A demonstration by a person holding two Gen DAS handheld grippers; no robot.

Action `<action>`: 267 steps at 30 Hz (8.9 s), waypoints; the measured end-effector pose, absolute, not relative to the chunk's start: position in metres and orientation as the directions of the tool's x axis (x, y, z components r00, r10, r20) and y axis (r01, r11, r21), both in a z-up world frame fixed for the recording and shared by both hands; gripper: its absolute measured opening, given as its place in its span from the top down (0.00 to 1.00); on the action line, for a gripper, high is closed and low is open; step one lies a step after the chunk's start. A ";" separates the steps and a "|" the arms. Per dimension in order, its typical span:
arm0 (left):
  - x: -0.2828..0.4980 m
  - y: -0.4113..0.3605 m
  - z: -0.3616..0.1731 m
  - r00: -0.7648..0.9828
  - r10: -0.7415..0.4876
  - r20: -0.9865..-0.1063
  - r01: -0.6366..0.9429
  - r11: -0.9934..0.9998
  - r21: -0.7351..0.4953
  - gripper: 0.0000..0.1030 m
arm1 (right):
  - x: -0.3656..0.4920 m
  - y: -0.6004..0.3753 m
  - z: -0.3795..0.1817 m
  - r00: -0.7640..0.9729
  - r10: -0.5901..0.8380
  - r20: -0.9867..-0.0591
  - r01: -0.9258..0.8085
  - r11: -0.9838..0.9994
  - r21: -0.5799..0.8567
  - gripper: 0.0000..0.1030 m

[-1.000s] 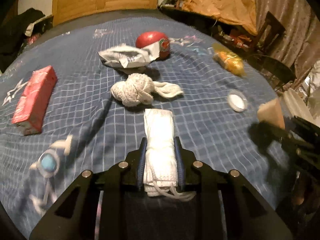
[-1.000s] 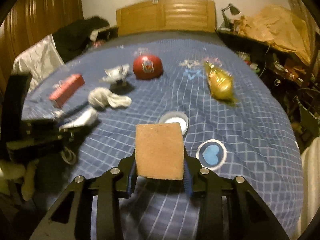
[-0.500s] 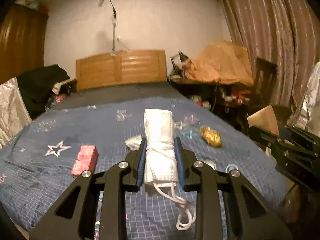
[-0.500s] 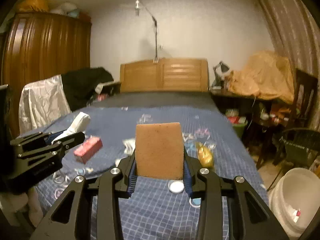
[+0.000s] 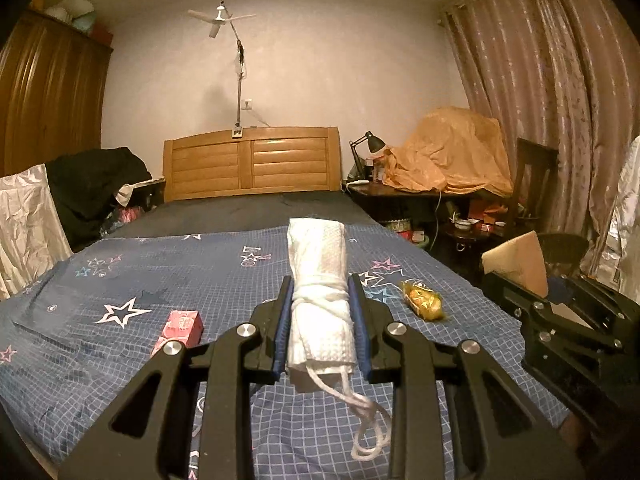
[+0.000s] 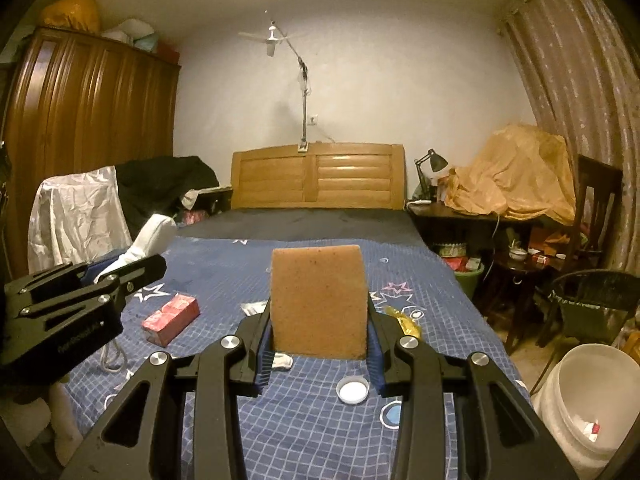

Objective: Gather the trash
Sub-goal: 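Carry the towel roll and orange sponge to the white bucket and release both, then move both open tools back over the items on the bed, then grasp the white cloth ball with the left tool while the right tool grasps the white wrapper, then carry the cloth ball and wrapper to the white bucket and open both tools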

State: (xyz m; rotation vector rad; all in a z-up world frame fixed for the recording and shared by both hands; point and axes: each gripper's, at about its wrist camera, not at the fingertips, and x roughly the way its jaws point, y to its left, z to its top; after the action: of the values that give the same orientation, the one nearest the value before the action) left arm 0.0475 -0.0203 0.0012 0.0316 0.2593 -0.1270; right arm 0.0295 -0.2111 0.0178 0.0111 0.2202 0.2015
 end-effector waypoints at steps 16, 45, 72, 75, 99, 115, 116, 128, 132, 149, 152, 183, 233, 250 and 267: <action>0.052 -0.025 -0.011 0.959 -0.091 -0.270 0.107 0.993 0.045 0.75 | 0.031 -0.211 0.012 0.968 0.165 -0.190 -0.159 0.986 0.047 0.63; 0.130 -0.208 0.023 0.852 -0.365 -0.375 0.424 0.902 0.085 0.75 | 0.053 -0.409 0.058 0.936 -0.185 -0.298 0.187 0.982 -0.023 0.63; 0.167 -0.431 -0.080 0.469 -0.459 -0.755 0.742 0.668 0.055 0.75 | 0.061 -0.660 -0.070 0.685 -0.215 -0.696 0.386 0.917 0.096 0.63; 0.170 -0.437 -0.089 0.442 -0.451 -0.776 0.749 0.661 0.042 0.75 | 0.061 -0.663 -0.081 0.673 -0.202 -0.712 0.389 0.915 0.108 0.63; 0.173 -0.424 -0.079 0.466 -0.461 -0.755 0.728 0.685 0.032 0.35 | 0.061 -0.646 -0.071 0.688 -0.203 -0.697 0.383 0.917 0.112 0.49; 0.137 -0.246 -0.064 0.546 -0.471 -0.692 0.675 0.738 0.030 0.29 | 0.041 -0.463 -0.005 0.893 0.028 -0.450 0.051 0.985 0.163 0.26; 0.138 -0.225 -0.067 0.555 -0.455 -0.696 0.651 0.758 0.024 0.29 | 0.044 -0.444 -0.007 0.891 0.060 -0.449 0.014 0.987 0.161 0.26; 0.193 0.007 -0.106 0.640 -0.194 -0.743 0.280 0.960 -0.009 0.29 | 0.069 -0.308 -0.059 0.770 0.275 -0.576 -0.223 0.961 0.161 0.26; 0.219 0.032 -0.119 0.600 -0.199 -0.775 0.268 0.962 -0.040 0.29 | 0.077 -0.292 -0.074 0.741 0.283 -0.608 -0.231 0.959 0.165 0.26; 0.253 0.026 -0.148 0.568 -0.233 -0.790 0.272 0.958 -0.087 0.63 | 0.096 -0.276 -0.104 0.680 0.309 -0.665 -0.261 0.949 0.174 0.26; 0.231 0.045 -0.145 0.557 -0.249 -0.793 0.257 0.959 -0.121 0.63 | 0.101 -0.273 -0.103 0.674 0.320 -0.666 -0.277 0.945 0.174 0.26; 0.191 0.096 -0.160 0.489 -0.380 -0.785 0.292 0.919 -0.264 0.31 | 0.381 -0.015 -0.123 0.453 0.184 -0.872 -0.491 0.868 -0.072 0.59; 0.059 -0.057 0.002 0.954 -0.100 -0.283 0.122 0.991 0.061 0.64 | 0.017 -0.225 0.026 0.953 0.189 -0.237 -0.187 0.982 0.031 0.65; 0.080 -0.096 0.013 0.938 -0.179 -0.296 0.209 0.975 0.075 0.64 | 0.035 -0.260 0.040 0.955 0.089 -0.284 -0.085 0.996 0.026 0.65; 0.118 -0.231 0.022 0.836 -0.410 -0.364 0.463 0.884 0.067 0.64 | 0.048 -0.421 0.043 0.902 -0.157 -0.401 0.156 0.987 -0.037 0.65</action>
State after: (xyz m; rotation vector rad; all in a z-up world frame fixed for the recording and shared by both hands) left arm 0.1175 -0.2309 0.0218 0.1552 0.3498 -0.4643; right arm 0.0478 -0.4206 0.0434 -0.0039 0.4152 -0.1617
